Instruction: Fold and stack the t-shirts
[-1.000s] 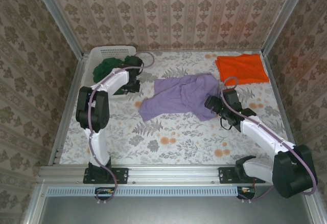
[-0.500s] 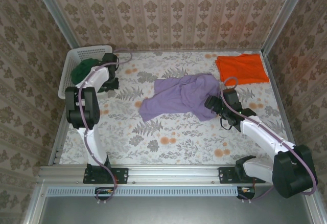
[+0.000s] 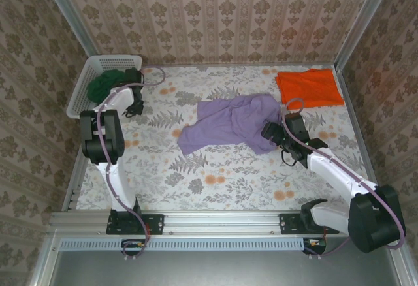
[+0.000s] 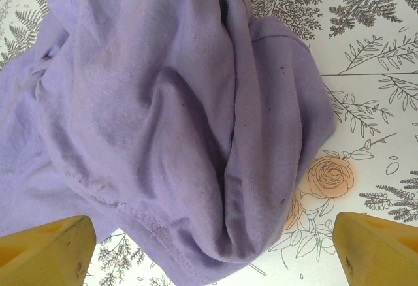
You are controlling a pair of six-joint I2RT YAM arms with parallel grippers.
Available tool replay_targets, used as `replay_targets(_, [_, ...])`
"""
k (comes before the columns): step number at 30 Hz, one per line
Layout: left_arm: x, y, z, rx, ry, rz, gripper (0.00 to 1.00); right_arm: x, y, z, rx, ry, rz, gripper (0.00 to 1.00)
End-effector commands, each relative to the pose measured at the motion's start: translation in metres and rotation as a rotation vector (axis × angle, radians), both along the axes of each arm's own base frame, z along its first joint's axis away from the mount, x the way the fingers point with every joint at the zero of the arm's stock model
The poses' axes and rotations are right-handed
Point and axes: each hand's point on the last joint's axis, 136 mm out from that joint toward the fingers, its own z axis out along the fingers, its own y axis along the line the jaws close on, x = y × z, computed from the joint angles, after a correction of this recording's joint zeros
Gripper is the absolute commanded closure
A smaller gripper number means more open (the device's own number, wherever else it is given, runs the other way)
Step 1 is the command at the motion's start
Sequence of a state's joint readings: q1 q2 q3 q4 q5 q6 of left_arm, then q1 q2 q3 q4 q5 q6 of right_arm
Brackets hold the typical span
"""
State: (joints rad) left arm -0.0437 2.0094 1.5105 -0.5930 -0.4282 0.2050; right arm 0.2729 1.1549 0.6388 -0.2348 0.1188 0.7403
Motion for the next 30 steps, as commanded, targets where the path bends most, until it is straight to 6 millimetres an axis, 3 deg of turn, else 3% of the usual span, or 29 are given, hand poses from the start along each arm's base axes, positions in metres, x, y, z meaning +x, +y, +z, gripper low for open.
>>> replay_targets(1, [-0.002, 0.025, 0.010, 0.126, 0.005, 0.040, 0.78, 0.002, 0.001, 0.001, 0.015, -0.001, -0.009, 0.05])
replay_targets(4, [-0.002, 0.025, 0.015, 0.130, -0.004, 0.056, 0.68, 0.002, 0.001, 0.000, 0.015, 0.006, -0.009, 0.05])
replay_targets(8, [0.003, 0.000, 0.033, 0.135, -0.041, 0.004, 0.51, 0.003, 0.002, -0.001, 0.014, 0.009, -0.008, 0.05])
replay_targets(15, [0.006, -0.088, 0.093, -0.035, -0.154, -0.101, 0.27, 0.003, -0.002, 0.000, -0.001, 0.004, -0.017, 0.05])
replay_targets(19, [-0.006, -0.137, 0.140, -0.127, -0.251, -0.120, 0.14, 0.003, -0.004, -0.001, -0.014, 0.012, -0.026, 0.05])
replay_targets(21, [-0.019, -0.176, 0.154, -0.246, -0.268, -0.167, 0.12, 0.003, -0.007, -0.001, -0.028, 0.021, -0.039, 0.05])
replay_targets(24, [-0.039, -0.212, 0.166, -0.302, -0.289, -0.202, 0.08, 0.003, -0.011, -0.004, -0.036, 0.041, -0.052, 0.05])
replay_targets(25, [-0.045, -0.216, 0.166, -0.329, -0.288, -0.176, 0.07, 0.003, -0.011, -0.006, -0.035, 0.047, -0.055, 0.05])
replay_targets(28, [-0.071, -0.265, 0.150, -0.541, -0.220, -0.241, 0.07, 0.004, -0.011, -0.008, -0.031, 0.059, -0.054, 0.08])
replay_targets(30, [-0.093, -0.289, 0.128, -0.604, -0.145, -0.273, 0.07, 0.005, -0.010, -0.008, -0.033, 0.069, -0.044, 0.10])
